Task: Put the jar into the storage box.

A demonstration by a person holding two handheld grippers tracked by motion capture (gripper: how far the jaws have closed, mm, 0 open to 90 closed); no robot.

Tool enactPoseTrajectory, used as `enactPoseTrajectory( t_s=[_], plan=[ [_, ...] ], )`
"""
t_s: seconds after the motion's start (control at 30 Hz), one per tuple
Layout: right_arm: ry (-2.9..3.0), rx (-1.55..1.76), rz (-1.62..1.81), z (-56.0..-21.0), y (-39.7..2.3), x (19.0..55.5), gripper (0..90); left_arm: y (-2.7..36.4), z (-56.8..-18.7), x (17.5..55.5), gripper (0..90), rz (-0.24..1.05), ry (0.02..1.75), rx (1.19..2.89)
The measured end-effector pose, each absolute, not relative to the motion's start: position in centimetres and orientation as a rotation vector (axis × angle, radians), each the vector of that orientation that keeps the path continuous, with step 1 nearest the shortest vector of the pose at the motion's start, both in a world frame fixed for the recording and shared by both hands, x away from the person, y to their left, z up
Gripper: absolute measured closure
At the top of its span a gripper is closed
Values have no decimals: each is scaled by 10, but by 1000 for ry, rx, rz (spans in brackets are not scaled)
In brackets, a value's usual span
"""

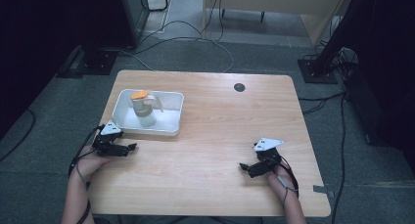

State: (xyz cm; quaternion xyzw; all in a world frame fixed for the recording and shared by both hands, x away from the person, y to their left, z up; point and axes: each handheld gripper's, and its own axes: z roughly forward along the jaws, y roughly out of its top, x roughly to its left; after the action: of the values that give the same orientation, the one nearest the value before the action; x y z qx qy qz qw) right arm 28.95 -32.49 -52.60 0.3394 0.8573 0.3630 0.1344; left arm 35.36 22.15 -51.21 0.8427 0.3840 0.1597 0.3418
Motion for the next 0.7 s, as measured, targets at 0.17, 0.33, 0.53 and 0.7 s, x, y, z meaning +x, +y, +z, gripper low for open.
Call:
enactPoseTrajectory(
  t_s=[0.17, 0.33, 0.53, 0.7],
  plan=[
    [2485, 983, 1052, -526, -325, 290, 0, 225, -514, 353, 207, 418, 982, 2170],
    [2485, 983, 1052, -526, -325, 290, 0, 226, -518, 351, 152, 417, 957, 2147],
    [2485, 983, 1052, -526, -325, 290, 0, 224, -518, 352, 117, 415, 943, 2166],
    [2485, 983, 1052, -526, -325, 290, 0, 224, -518, 351, 117, 417, 942, 2166]
  ],
)
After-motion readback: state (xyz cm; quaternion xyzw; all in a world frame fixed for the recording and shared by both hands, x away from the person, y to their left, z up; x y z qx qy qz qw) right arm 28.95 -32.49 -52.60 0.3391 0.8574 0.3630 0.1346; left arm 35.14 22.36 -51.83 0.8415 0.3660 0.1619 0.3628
